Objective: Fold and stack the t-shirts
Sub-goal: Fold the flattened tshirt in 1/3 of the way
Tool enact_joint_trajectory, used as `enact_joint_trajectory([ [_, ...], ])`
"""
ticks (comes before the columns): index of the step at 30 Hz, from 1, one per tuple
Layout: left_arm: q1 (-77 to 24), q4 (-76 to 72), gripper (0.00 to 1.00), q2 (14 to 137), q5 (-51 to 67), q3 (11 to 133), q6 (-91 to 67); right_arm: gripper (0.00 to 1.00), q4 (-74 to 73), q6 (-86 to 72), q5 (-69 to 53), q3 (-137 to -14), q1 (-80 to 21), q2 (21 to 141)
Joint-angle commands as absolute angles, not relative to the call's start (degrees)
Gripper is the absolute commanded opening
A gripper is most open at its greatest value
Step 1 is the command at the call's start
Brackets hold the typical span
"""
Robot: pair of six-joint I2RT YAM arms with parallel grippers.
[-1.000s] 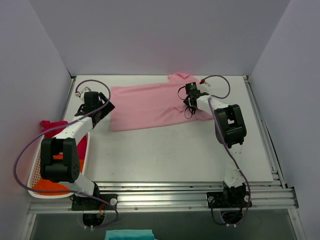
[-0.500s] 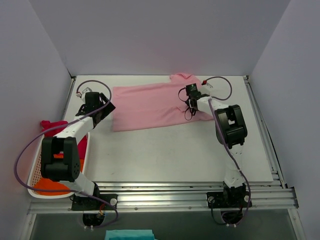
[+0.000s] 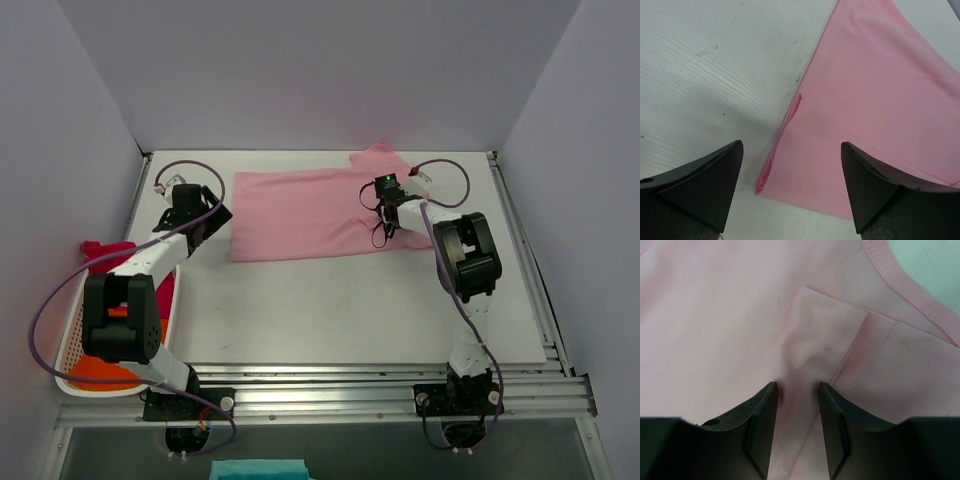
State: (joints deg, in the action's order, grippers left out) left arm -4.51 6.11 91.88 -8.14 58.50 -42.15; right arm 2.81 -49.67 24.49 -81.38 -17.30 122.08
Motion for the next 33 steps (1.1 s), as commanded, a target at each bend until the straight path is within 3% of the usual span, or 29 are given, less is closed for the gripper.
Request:
enact_joint_trajectory([
  [1,-4.8,3.7,0.88,91.9,-9.1,59.8,-41.2,0.36,-1.3,-51.1,27.1,-78.1,-17.1,119.9],
  [5,-4.8,3.7,0.88,91.8,-9.3,59.5,-41.2,0.36,3.3,-51.4,27.4,-73.8,-17.1,116.6],
  [12,-5.0,3.5,0.88,91.7,-9.3,59.4,-41.2,0.71,12.9,-49.4,25.8,-65.4,-18.2,110.0],
  [18,-4.9,3.7,0.88,91.2,-9.4,59.2,-41.2,0.69,10.2,-49.9,30.3,-64.9,-20.7,107.0],
  [33,-5.2,3.4,0.88,89.9,-8.8,58.7,-41.2,0.54,9.1,-50.0,32.8,-60.6,-12.0,104.0],
])
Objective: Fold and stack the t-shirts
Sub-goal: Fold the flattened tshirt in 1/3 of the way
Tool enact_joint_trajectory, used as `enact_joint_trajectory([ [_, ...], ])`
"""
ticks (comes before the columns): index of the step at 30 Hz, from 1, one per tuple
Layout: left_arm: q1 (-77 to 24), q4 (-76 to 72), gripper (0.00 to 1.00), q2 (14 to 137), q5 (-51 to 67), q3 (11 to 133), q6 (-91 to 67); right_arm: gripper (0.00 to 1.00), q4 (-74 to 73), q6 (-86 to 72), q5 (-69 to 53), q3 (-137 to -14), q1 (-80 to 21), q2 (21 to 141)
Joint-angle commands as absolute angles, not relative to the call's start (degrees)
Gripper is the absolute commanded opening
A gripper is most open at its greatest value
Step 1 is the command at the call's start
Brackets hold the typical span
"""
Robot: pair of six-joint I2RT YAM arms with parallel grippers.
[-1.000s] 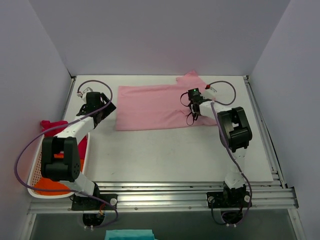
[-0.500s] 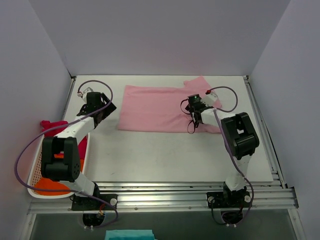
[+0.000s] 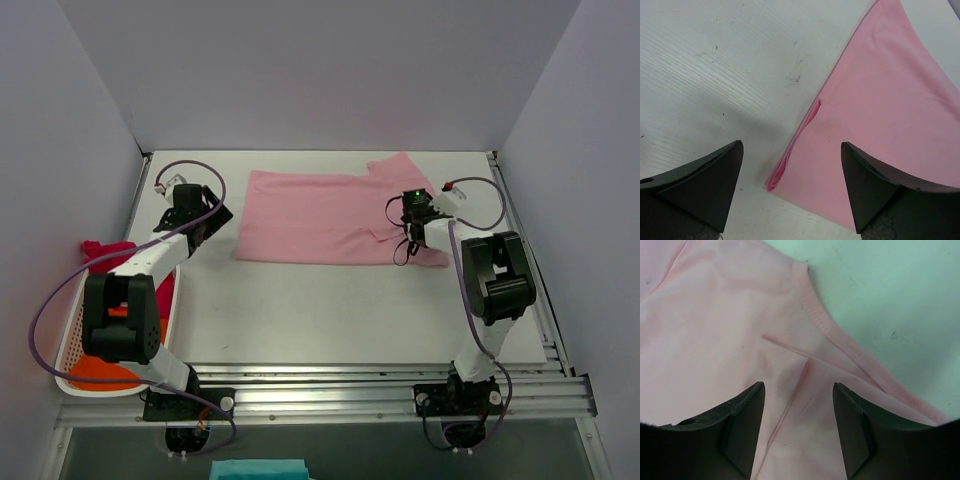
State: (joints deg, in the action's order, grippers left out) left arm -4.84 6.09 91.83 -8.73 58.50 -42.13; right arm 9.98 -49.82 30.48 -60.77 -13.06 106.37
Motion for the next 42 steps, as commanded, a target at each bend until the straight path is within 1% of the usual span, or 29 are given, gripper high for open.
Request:
enact_joint_trajectory([
  [1,-5.2,3.4,0.88,89.9,-8.7,58.7,-41.2,0.52,9.2,-49.9,32.5,-60.6,-11.7,104.5],
  [5,-5.2,3.4,0.88,89.7,-8.6,58.6,-41.2,0.45,9.4,-49.8,31.8,-61.6,-10.5,106.3],
  [11,-5.2,3.3,0.88,89.9,-8.6,58.7,-41.2,0.41,9.9,-49.9,30.8,-62.4,-10.1,108.5],
  [20,-5.2,3.1,0.88,90.3,-8.7,58.6,-41.1,0.37,10.2,-49.6,29.6,-64.3,-10.2,110.7],
  [35,-5.2,3.3,0.88,90.7,-9.0,59.0,-41.0,0.34,7.9,-48.9,29.4,-70.0,-11.1,112.7],
  [42,-5.3,3.2,0.88,91.1,-9.0,59.1,-41.0,0.34,7.9,-49.0,29.4,-69.9,-11.1,114.1],
])
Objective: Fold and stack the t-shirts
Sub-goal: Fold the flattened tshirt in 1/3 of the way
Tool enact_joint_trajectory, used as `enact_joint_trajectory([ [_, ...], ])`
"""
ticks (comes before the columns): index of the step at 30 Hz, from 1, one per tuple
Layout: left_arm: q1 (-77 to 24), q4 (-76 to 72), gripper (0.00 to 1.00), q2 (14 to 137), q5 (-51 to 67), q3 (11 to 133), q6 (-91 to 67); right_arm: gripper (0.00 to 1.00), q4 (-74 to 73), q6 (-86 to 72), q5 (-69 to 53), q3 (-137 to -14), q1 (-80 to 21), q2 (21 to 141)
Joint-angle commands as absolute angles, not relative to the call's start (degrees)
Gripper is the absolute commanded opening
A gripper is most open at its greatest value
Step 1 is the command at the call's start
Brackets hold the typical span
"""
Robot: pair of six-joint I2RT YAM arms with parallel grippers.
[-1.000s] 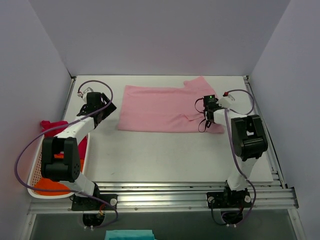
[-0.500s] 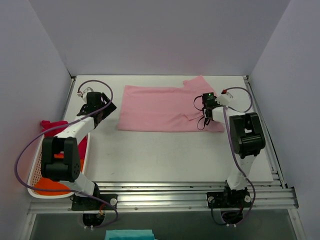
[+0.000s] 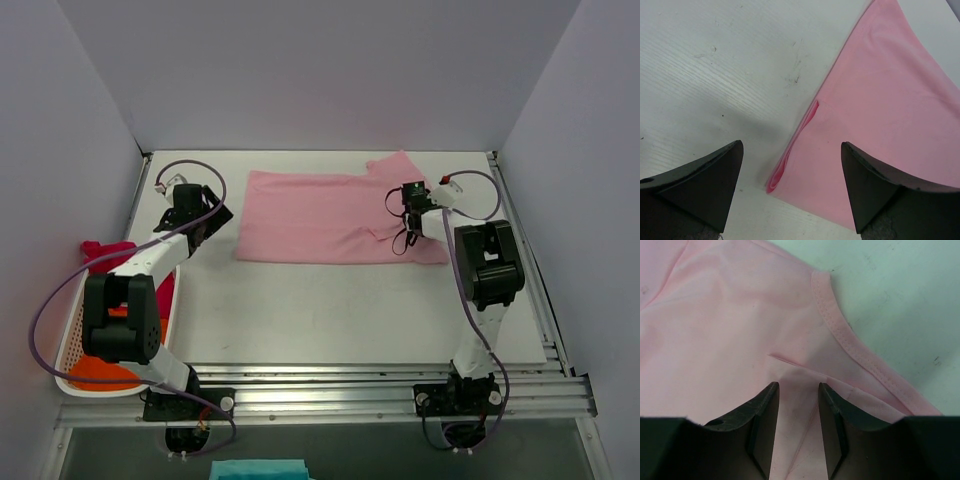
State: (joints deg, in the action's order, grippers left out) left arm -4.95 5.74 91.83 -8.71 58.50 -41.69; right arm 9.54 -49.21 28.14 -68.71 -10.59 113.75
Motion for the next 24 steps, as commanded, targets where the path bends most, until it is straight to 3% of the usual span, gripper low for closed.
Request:
enact_joint_trajectory([
  [1,-5.3,3.1,0.88,91.2,-8.9,59.1,-41.0,0.34,8.1,-49.0,29.4,-69.6,-11.1,114.1],
  [24,-5.4,2.7,0.88,92.0,-8.7,59.2,-41.0,0.36,8.3,-49.9,29.0,-66.2,-11.1,110.4],
])
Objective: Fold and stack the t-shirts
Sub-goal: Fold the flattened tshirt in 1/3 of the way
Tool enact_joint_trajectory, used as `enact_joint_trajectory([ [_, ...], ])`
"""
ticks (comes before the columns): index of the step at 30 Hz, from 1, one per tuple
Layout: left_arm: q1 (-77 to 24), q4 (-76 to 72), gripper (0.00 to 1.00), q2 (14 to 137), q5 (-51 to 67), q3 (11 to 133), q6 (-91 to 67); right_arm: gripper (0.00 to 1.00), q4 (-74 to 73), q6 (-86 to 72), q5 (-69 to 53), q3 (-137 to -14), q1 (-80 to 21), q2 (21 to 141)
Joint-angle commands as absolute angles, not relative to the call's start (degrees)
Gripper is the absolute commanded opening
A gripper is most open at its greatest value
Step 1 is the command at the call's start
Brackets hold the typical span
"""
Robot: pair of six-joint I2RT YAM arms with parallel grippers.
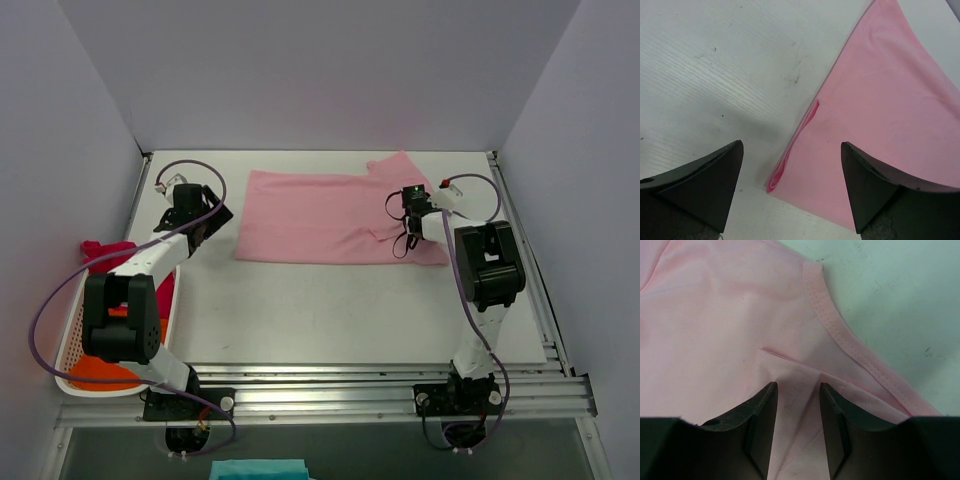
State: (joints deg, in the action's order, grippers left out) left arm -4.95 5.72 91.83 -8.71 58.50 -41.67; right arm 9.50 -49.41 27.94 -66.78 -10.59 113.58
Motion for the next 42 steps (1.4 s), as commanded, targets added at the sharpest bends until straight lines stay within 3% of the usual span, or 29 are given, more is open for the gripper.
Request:
enact_joint_trajectory([
  [1,-5.3,2.7,0.88,91.9,-8.7,59.2,-41.0,0.35,8.3,-49.7,29.1,-66.4,-11.1,110.7],
  [6,-5.4,2.9,0.88,91.8,-8.9,59.2,-41.0,0.32,8.5,-49.7,28.7,-67.5,-11.1,112.4],
  [7,-5.4,2.9,0.88,91.8,-9.0,59.2,-41.0,0.22,8.7,-49.7,28.7,-67.7,-11.0,112.8],
  [11,-5.4,3.0,0.88,91.8,-9.1,59.2,-41.0,0.17,8.7,-49.7,28.5,-68.5,-10.9,114.4],
  [15,-5.4,3.0,0.88,91.9,-9.2,59.3,-41.0,0.00,9.0,-49.6,28.1,-68.6,-10.9,115.0],
  [26,-5.4,3.0,0.88,91.9,-9.2,59.4,-40.9,0.00,6.5,-49.7,28.5,-68.7,-11.0,111.3],
  [42,-5.6,3.4,0.88,91.0,-9.2,59.3,-40.9,0.10,5.2,-49.0,28.7,-69.9,-11.1,111.1],
])
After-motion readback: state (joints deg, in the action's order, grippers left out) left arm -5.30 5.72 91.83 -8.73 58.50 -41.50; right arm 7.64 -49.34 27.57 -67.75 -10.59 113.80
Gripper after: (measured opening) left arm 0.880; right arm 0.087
